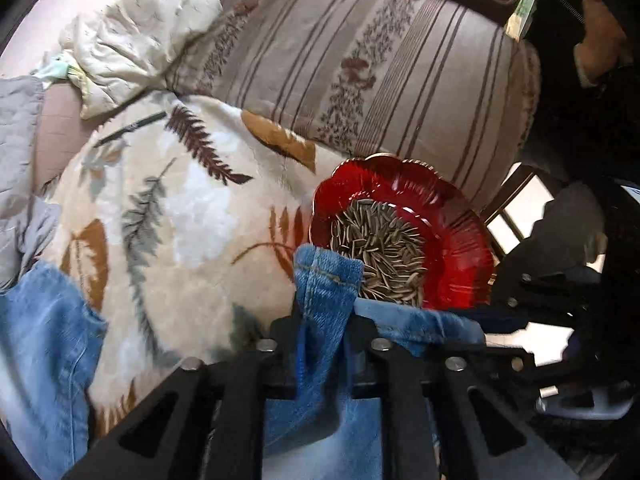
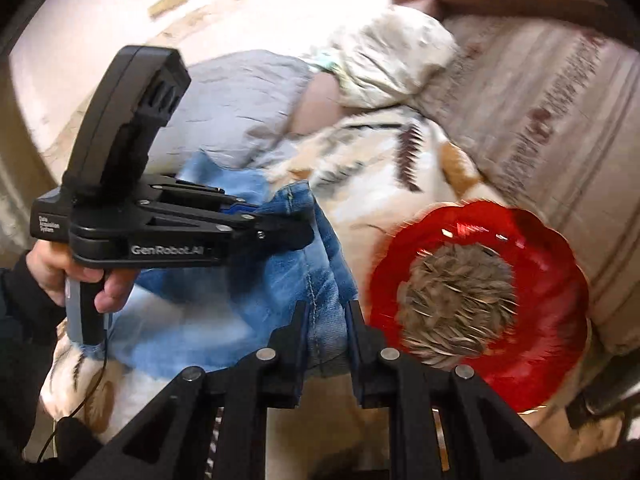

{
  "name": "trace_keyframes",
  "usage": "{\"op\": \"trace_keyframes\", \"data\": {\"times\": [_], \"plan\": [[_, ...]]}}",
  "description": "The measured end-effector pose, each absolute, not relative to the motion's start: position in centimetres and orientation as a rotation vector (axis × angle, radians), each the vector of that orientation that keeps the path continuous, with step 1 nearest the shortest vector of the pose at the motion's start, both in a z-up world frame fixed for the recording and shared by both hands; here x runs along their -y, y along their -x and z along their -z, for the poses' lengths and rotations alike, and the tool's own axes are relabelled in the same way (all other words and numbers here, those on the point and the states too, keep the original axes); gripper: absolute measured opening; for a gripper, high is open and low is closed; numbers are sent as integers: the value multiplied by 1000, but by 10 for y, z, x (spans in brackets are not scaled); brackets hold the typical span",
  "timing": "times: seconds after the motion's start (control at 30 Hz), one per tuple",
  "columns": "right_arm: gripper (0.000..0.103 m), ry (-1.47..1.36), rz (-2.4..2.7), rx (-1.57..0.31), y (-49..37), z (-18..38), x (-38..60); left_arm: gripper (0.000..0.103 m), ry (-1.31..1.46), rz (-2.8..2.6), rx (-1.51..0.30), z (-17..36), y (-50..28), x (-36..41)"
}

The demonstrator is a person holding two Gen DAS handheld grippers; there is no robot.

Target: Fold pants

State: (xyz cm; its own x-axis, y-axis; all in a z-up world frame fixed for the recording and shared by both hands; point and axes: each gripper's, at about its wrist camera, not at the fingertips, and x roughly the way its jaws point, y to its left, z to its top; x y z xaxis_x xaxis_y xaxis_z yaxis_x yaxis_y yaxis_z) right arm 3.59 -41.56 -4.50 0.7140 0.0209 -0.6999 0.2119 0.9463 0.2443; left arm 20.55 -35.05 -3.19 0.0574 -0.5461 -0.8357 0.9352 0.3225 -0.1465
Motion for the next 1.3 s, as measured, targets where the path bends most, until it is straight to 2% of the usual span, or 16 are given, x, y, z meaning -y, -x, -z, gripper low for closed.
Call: {"op": "trace_keyframes", "data": {"times": [0.03,0.07,0.1,0.13,0.17,0.2,0.33,0.5,0.67,0.8,1.03,1.17,1.27,1.3], "plan": [[21,-320,115,-792,-37,47,418,42,-505,1176,-965,35,-208,353],[23,-328,129,-807,-36,50,420,70,-501,1120,-967,34,-212,351],[32,-327,155,-827,-36,53,421,91,-491,1063,-946,30,-214,344],[42,-317,182,-840,-35,54,422,94,-478,1031,-919,24,-214,336],[73,-320,200,-830,-31,54,423,95,-460,1001,-890,18,-217,325],[87,-337,201,-802,-24,50,425,95,-450,973,-880,10,-220,310],[87,-339,136,-713,-14,28,414,95,-474,859,-860,-5,-217,249],[87,-257,9,-707,-25,18,365,95,-501,672,-856,-16,-202,132],[87,-164,-216,-718,-47,17,285,95,-474,453,-896,-19,-171,5],[87,-46,-418,-749,-69,25,204,95,-378,299,-971,3,-152,-93],[87,189,-659,-784,-99,64,80,95,-123,205,-1043,65,-164,-168],[87,223,-665,-801,-126,85,45,95,40,273,-1033,86,-189,-166],[87,202,-628,-862,-152,105,28,95,80,302,-1096,109,-209,-159],[85,201,-589,-890,-159,111,26,91,109,332,-1120,118,-214,-157]]}}
